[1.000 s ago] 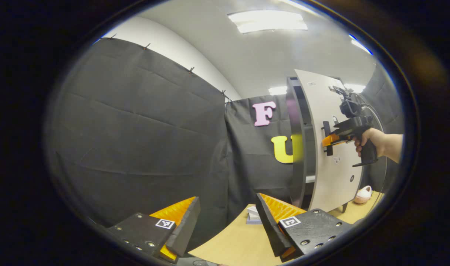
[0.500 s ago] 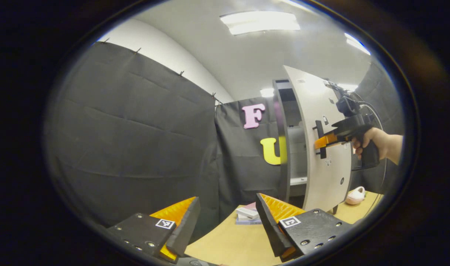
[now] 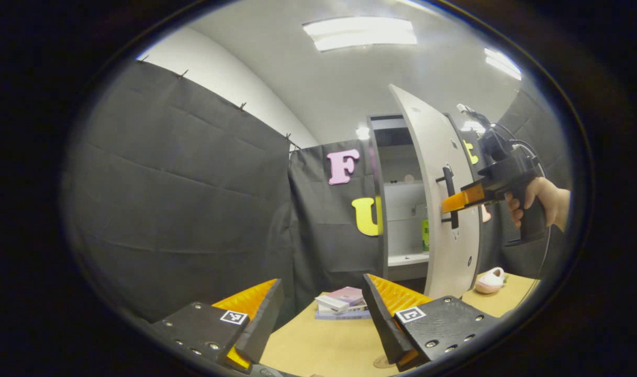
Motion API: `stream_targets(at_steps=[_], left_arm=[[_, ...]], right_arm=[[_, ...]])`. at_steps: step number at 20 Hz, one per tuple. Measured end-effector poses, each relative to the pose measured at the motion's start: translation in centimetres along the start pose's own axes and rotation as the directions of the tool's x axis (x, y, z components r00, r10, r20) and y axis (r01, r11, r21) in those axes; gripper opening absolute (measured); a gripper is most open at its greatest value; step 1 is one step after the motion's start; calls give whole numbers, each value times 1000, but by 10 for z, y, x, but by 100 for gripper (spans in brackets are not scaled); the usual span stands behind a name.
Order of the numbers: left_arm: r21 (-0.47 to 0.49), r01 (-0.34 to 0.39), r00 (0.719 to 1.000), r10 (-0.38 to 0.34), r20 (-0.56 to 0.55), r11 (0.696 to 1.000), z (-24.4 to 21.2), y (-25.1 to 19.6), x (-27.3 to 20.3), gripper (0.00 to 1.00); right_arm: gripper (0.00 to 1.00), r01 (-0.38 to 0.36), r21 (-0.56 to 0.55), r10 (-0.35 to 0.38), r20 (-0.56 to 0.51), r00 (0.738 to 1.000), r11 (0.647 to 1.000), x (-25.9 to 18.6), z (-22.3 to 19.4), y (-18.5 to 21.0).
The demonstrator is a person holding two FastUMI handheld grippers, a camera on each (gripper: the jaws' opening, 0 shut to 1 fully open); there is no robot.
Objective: Open the cabinet door with the right hand, grasp the bottle in the cabinet with the left hand and place it on the coaster, then close the cabinet door with the right hand.
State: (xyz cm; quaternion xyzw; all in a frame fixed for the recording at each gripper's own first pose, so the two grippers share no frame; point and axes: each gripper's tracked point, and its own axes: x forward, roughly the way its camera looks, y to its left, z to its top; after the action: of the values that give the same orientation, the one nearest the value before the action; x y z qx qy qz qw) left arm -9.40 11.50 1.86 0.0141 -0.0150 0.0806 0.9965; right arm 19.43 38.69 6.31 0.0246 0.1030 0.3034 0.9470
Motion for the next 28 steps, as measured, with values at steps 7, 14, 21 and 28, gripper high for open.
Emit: stream_targets(at_steps=[7, 14, 21, 28], left_arm=[[-1, 64, 998, -64, 17, 998, 6, -45, 2, 86], [-26, 138, 990, -137, 21, 990, 5, -85, 7, 91], [-36, 197, 980, -196, 28, 980, 6, -121, 7, 91], [-42, 231, 973, -230, 27, 972, 6, -142, -5, 86]], right_arm=[[20, -16, 9, 16, 14, 1000, 1000, -1, 1, -3], [20, 14, 7, -14, 22, 1000, 1000, -26, 3, -14], [20, 64, 7, -64, 34, 997, 998, -52, 2, -36], [18, 131, 7, -131, 49, 990, 991, -77, 4, -67]])
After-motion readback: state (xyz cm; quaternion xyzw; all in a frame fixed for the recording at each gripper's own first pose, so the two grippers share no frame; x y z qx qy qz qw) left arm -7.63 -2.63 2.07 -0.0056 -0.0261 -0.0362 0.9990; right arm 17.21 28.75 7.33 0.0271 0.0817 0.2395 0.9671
